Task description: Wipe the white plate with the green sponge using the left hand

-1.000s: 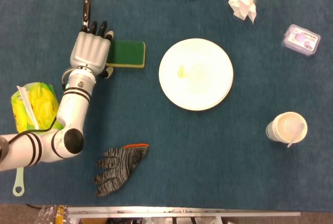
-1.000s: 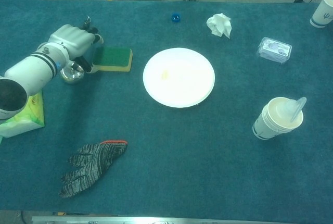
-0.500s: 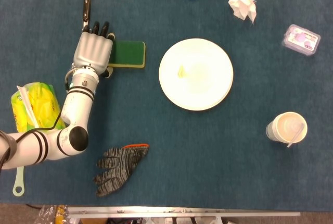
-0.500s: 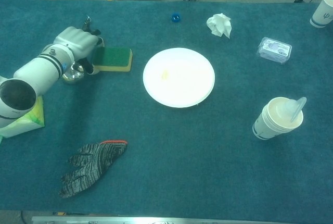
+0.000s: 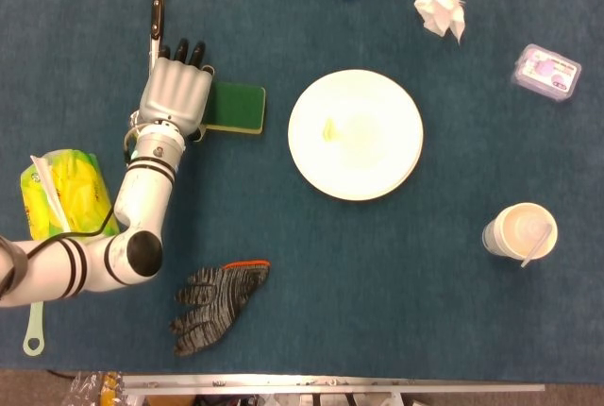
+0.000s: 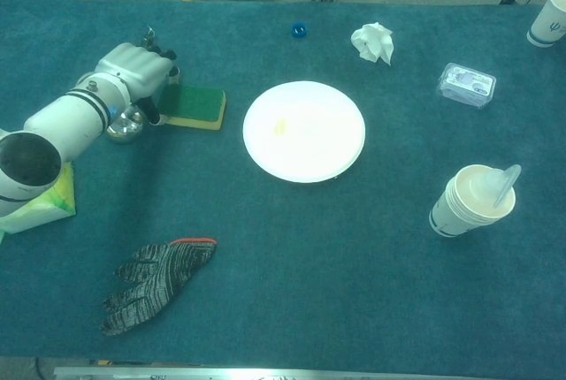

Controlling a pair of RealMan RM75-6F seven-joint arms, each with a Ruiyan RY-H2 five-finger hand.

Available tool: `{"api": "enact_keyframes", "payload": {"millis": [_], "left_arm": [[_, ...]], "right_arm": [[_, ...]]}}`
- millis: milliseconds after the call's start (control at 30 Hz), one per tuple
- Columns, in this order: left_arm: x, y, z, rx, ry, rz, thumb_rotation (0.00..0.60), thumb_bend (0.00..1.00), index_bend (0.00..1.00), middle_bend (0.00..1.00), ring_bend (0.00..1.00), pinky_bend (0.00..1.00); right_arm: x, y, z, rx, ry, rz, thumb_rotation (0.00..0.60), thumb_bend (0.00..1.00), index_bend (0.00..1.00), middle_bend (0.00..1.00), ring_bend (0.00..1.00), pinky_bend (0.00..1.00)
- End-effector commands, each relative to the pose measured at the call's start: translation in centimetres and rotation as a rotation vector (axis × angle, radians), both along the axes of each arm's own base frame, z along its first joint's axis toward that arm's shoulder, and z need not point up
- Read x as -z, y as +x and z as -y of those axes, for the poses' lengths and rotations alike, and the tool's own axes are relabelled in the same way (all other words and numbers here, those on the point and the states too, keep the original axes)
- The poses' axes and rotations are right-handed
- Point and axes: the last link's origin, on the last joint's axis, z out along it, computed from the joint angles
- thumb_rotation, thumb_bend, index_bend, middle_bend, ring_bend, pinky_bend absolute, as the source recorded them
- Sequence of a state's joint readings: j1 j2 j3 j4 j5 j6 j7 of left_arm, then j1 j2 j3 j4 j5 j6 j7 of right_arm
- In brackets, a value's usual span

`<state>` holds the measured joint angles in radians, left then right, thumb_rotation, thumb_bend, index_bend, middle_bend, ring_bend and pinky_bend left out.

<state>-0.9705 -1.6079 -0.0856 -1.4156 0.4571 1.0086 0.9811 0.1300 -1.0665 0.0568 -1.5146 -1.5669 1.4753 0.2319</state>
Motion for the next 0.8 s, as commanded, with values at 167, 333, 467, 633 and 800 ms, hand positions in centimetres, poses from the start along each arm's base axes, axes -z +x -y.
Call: {"api": "enact_keyframes", "payload": {"millis": [167, 333, 467, 633, 800], "left_arm": [[-1.7, 2.4, 0.9, 0.099, 0.001, -0.034, 0.489, 0.3, 0.35, 0.07, 0.0, 0.13], [-1.8, 4.2, 1.9, 0.159, -0.019, -0.041, 0.49, 0.3, 0.35, 0.07, 0.0, 0.13], [-1.5, 5.6, 2.7, 0.196, -0.04, -0.033, 0.489, 0.3, 0.35, 0.07, 0.0, 0.13], [-0.8, 6.7, 3.3, 0.217, -0.057, -0.028, 0.487, 0.3, 0.35, 0.07, 0.0, 0.13], [0.1, 7.6, 3.4, 0.235, -0.066, -0.05, 0.49, 0.3, 0.35, 0.07, 0.0, 0.13]], "right_arm": [[0.5, 0.1, 0.4, -0.01, 0.015, 0.006, 0.6, 0.32, 0.17, 0.24, 0.12, 0.26], [0.6, 0.1, 0.5, -0.011, 0.016, 0.009, 0.6, 0.32, 0.17, 0.24, 0.12, 0.26], [0.5, 0.1, 0.5, -0.01, 0.014, 0.011, 0.6, 0.32, 0.17, 0.24, 0.12, 0.26], [0.4, 0.1, 0.4, -0.012, 0.011, 0.011, 0.6, 0.32, 0.17, 0.24, 0.12, 0.26], [0.3, 0.2, 0.3, -0.014, 0.013, 0.01, 0.6, 0.32, 0.17, 0.24, 0.12, 0.26]]}}
